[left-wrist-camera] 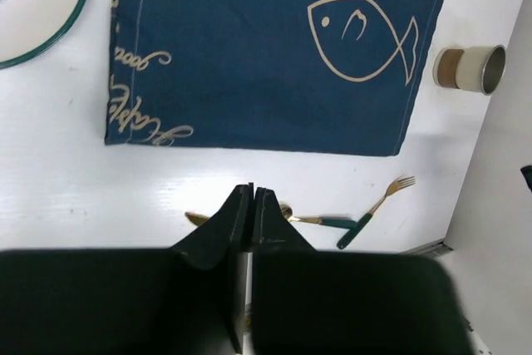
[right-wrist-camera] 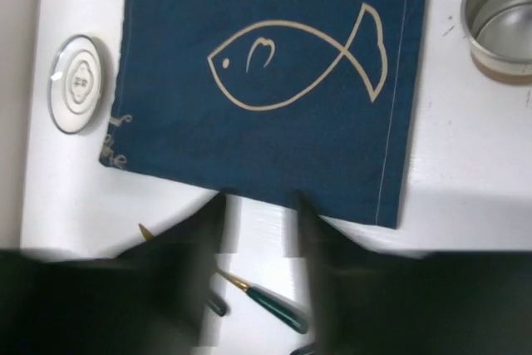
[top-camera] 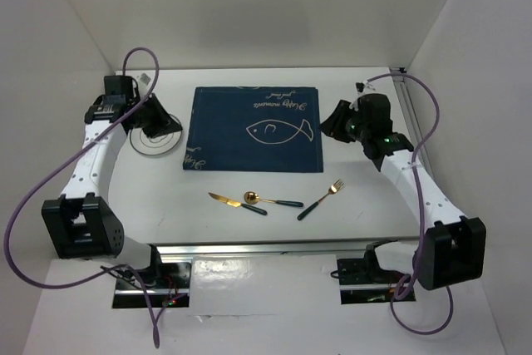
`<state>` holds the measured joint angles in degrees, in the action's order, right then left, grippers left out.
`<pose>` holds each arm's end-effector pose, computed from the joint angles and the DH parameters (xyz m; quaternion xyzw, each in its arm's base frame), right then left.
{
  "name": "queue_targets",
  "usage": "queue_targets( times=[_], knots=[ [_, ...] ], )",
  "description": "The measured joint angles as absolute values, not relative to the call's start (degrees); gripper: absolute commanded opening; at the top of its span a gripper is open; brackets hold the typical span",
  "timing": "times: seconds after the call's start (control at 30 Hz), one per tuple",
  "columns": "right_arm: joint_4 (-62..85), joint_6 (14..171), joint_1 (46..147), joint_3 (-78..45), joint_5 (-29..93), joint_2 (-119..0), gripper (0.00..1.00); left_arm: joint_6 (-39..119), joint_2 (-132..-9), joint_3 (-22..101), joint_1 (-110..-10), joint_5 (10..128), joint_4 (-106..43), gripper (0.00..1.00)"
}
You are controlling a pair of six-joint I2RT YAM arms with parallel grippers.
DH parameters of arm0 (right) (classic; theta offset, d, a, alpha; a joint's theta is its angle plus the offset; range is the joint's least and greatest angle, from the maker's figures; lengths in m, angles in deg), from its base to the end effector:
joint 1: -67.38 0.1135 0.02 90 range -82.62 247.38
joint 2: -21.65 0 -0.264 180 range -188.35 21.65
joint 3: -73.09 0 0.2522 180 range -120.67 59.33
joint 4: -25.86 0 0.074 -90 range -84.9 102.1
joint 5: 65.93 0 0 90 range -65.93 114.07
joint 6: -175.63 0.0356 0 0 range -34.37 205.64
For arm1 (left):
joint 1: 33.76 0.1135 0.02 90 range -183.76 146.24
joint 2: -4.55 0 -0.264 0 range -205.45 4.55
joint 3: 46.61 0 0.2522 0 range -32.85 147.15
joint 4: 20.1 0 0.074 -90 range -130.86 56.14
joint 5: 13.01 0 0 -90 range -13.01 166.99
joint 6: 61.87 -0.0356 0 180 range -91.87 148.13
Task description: Set the dinner table for one person
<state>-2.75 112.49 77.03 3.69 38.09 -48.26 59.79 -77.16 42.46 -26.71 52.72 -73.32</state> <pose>0.2710 0.0548 0.3064 0.0669 0.8553 0.2574 0.4446 0.3057 0.0231 0.3307 -0.2258 0.8810 -0.2686 0.3174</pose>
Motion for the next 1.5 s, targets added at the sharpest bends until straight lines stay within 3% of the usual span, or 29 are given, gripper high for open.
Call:
queue_targets(
  times=[0.07, 0.37, 0.57, 0.83, 1.17, 1.5],
  knots=[
    [-3.47, 112.46, 79.39, 2.05, 36.43, -50.60, 0.00, 59.25, -80.90, 45.30, -28.46, 53.53, -73.26, 0.00],
    [-6.84, 113.25, 87.43, -16.07, 31.70, -82.40, 0.00, 59.62, -103.74, 53.78, -38.47, 63.06, -71.25, 0.00],
    [-9.90, 114.76, 89.18, -19.43, 29.89, -93.07, 0.00, 59.64, -113.75, 59.88, -42.23, 68.94, -71.60, 0.00],
    [-9.59, 116.51, 89.90, -18.43, 28.03, -93.85, 0.00, 59.86, -117.32, 59.61, -43.56, 72.22, -71.73, 0.00],
    [-6.60, 117.91, 90.69, -3.17, 27.73, -82.93, 0.00, 61.37, -105.75, 41.10, -43.98, 70.38, -66.52, 0.00],
    [-6.91, 118.85, 93.66, -1.60, 26.35, -81.46, 0.00, 60.76, -107.02, 43.66, -44.22, 72.15, -68.86, 0.00]
  ],
)
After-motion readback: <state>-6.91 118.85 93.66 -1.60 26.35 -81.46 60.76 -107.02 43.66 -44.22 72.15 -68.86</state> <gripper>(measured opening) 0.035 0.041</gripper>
